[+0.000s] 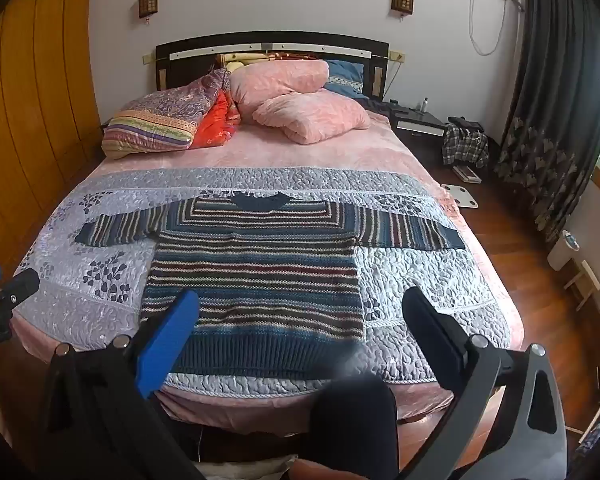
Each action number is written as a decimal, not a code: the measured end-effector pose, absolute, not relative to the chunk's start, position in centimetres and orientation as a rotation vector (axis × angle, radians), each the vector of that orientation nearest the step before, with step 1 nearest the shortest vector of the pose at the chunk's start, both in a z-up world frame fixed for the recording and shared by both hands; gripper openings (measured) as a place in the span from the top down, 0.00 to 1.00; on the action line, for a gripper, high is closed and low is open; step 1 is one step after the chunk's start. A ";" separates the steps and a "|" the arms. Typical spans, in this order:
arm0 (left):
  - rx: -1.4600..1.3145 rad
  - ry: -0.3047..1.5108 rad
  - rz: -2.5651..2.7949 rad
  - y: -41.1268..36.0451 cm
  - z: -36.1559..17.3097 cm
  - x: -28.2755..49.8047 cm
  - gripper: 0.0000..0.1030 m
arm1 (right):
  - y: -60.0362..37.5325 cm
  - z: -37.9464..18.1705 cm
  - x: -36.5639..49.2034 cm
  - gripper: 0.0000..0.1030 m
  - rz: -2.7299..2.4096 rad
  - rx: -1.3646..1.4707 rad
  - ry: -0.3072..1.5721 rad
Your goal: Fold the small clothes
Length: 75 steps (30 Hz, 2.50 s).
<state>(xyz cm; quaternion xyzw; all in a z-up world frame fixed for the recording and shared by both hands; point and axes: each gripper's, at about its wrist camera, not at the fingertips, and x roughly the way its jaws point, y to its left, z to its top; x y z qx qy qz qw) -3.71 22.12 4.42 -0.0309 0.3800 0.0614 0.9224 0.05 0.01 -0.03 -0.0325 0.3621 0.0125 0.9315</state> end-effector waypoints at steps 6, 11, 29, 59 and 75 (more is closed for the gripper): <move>-0.067 0.779 0.123 22.1 4.4 -3.8 0.04 | 0.0 -0.1 0.1 0.03 0.024 -0.066 0.734; -0.067 0.779 0.124 22.2 4.3 -3.8 0.04 | 0.1 -0.2 0.2 0.03 0.021 -0.069 0.735; -0.063 0.779 0.127 22.2 4.2 -3.8 0.04 | -0.1 -0.3 0.1 0.03 0.020 -0.065 0.731; -0.063 0.772 0.128 22.5 4.3 -3.8 0.04 | -0.2 -0.8 0.0 0.03 0.019 -0.064 0.734; -0.059 0.756 0.134 22.5 5.3 -3.6 0.04 | -0.4 -1.5 -0.2 0.03 0.018 -0.064 0.734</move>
